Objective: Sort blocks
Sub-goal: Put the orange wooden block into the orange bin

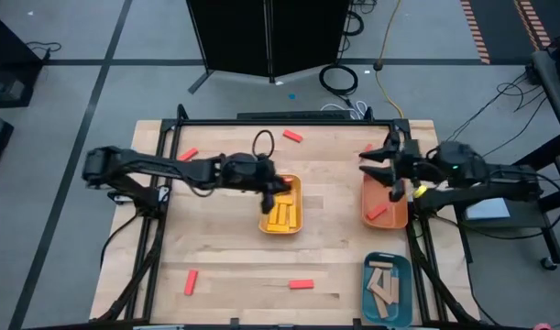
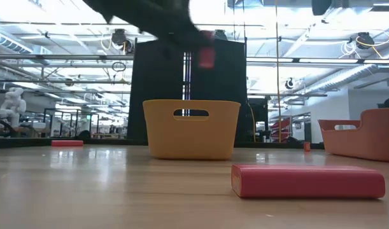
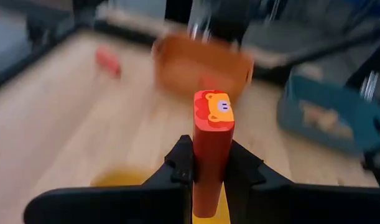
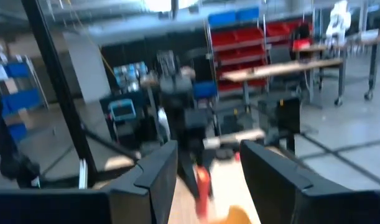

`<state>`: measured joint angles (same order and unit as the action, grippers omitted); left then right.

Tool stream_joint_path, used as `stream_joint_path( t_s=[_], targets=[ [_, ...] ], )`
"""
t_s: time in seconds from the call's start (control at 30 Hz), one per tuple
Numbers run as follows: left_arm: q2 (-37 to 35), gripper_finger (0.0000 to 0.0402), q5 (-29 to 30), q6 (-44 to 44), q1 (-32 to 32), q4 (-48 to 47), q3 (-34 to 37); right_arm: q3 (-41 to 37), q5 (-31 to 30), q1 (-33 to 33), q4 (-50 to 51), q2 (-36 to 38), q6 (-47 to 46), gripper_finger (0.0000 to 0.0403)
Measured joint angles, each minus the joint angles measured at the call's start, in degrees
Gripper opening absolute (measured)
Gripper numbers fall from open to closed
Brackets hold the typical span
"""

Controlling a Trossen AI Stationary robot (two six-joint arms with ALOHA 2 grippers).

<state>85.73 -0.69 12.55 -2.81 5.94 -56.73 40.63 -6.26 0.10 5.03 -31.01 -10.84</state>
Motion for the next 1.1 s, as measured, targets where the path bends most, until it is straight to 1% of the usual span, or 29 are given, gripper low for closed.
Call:
stream_joint_path(
  t_s=[0.17, 0.23, 0.33, 0.4, 0.47, 0.63, 0.9, 1.1],
  targets=[
    [11.3, 0.0036, -0.1, -1.0, -0.2, 25.5, 0.0, 3.4, -0.2, 0.0, -0.2, 1.0, 1.1, 0.0169],
    [16.3, 0.0036, -0.2, 0.0, -0.4, 31.9, -1.3, 4.1, -0.2, 0.0, -0.3, 1.1, 1.3, 0.0169],
    [23.3, 0.0036, -0.4, 2.1, -0.5, 36.4, -6.9, 4.1, -0.4, 0.0, -0.2, 1.0, 1.5, 0.0169],
    [27.8, 0.0036, -1.1, 2.2, -0.4, 35.8, -12.2, 4.1, -2.0, 0.0, 0.2, 1.0, 2.0, 0.0169],
    [32.5, 0.0036, -3.1, 2.1, 0.0, 33.7, -18.5, 4.2, -3.1, 0.0, 0.3, 1.0, 2.4, 0.0169],
    [42.3, 0.0036, -5.2, 1.8, 0.7, 29.3, -34.4, 4.2, -3.2, 0.0, 0.3, 1.0, 2.8, 0.0169],
    [57.5, 0.0036, -5.7, 2.1, 0.7, 15.9, -60.7, 4.2, -3.2, 0.0, 0.3, 1.0, 2.8, 0.0169],
    [67.7, 0.0036, -6.0, 3.2, 0.6, 15.4, -77.0, 4.2, -3.1, -0.1, 0.4, 1.0, 2.8, 0.0169]
  ],
)
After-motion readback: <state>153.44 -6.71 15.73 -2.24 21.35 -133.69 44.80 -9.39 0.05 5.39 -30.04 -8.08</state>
